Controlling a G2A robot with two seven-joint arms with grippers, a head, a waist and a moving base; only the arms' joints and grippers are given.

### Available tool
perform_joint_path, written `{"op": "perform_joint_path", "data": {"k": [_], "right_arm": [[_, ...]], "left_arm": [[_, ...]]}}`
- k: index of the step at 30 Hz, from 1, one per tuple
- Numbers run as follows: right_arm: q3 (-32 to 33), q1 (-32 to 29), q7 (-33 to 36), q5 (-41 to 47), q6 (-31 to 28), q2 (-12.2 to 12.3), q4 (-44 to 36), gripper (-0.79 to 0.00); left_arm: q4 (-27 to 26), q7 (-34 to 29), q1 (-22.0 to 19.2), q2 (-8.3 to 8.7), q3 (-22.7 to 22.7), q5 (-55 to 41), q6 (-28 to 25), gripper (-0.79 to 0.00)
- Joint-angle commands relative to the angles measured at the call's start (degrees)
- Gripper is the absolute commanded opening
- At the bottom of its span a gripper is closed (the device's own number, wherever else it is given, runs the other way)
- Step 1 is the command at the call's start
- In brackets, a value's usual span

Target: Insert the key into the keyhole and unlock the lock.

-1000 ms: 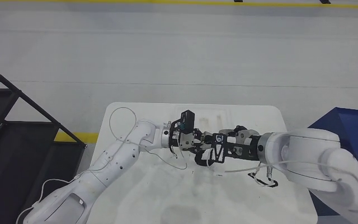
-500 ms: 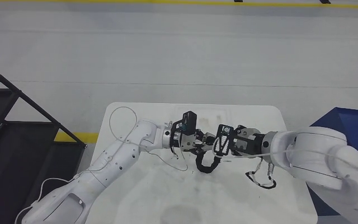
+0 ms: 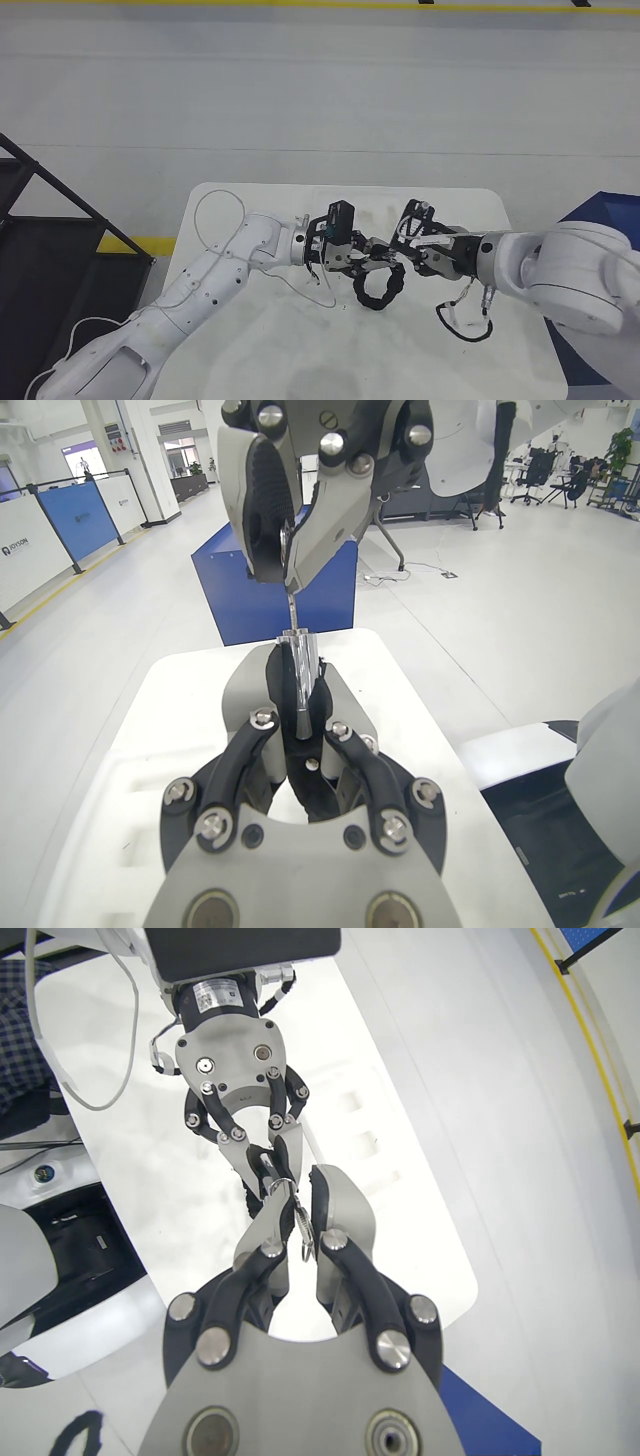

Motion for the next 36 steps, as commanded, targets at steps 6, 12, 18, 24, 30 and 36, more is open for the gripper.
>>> {"op": "perform_joint_path", "data": {"k": [6,12,18,24,30,36], "right_arm": [[2.1,-1.8,-1.2,5.9,6.1,-0.1,1.3,-0.785],[3.7,-3.9,-2.5,10.2,9.5,-0.1,1.5,-0.785],[4.4,-5.4,-2.9,14.6,12.6,-0.2,2.8,-0.785],[4.8,-5.2,-3.1,16.3,12.9,-0.4,2.9,-0.400],[7.4,-5.7,-5.0,14.3,11.7,-0.2,1.8,0.000],[12.4,-10.4,-10.1,11.7,2.9,0.5,2.0,0.000]], "left_arm": [[-1.5,1.6,1.4,0.18,-1.8,3.6,0.8,-0.785],[-2.6,2.4,2.3,0.18,-2.8,6.3,1.8,-0.785],[-3.9,3.2,3.1,0.23,-3.9,9.7,3.6,-0.785],[-3.6,4.4,3.8,0.16,-4.5,10.3,3.2,-0.785],[-1.7,5.6,4.1,-0.02,-5.3,8.0,2.1,-0.785],[-0.7,8.3,4.5,0.06,-7.7,4.9,1.1,-0.785]]}}
